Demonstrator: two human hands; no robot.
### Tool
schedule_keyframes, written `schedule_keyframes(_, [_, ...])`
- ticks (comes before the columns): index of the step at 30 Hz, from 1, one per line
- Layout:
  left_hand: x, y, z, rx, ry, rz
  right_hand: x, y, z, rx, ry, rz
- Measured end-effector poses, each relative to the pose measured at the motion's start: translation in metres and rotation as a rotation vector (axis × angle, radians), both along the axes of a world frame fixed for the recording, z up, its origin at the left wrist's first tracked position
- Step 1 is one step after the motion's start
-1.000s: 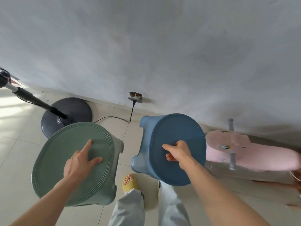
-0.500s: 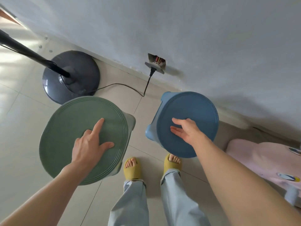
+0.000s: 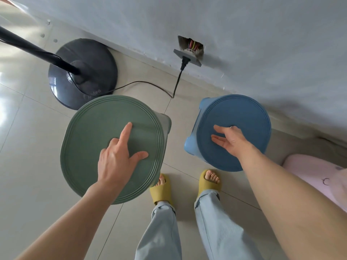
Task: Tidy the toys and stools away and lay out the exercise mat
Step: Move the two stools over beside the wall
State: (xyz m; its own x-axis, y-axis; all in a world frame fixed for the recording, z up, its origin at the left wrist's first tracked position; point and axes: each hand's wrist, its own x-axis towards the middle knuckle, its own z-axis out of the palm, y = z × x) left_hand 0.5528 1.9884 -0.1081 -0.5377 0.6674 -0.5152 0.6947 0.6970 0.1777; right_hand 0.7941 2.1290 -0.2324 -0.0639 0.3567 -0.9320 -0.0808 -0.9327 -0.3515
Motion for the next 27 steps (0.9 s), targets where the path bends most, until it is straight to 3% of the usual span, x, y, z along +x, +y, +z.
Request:
schedule_keyframes(17, [0.017, 0.031, -0.011, 0.054, -0.013, -0.047, 0.009, 0.015, -0.033, -0.045, 0.057, -0.179])
schedule_keyframes(27, [0.036, 0.043, -0.01, 0.073, 0.0, -0.068, 0.016, 0.014, -0.04, -0.022, 0.074, -0.071])
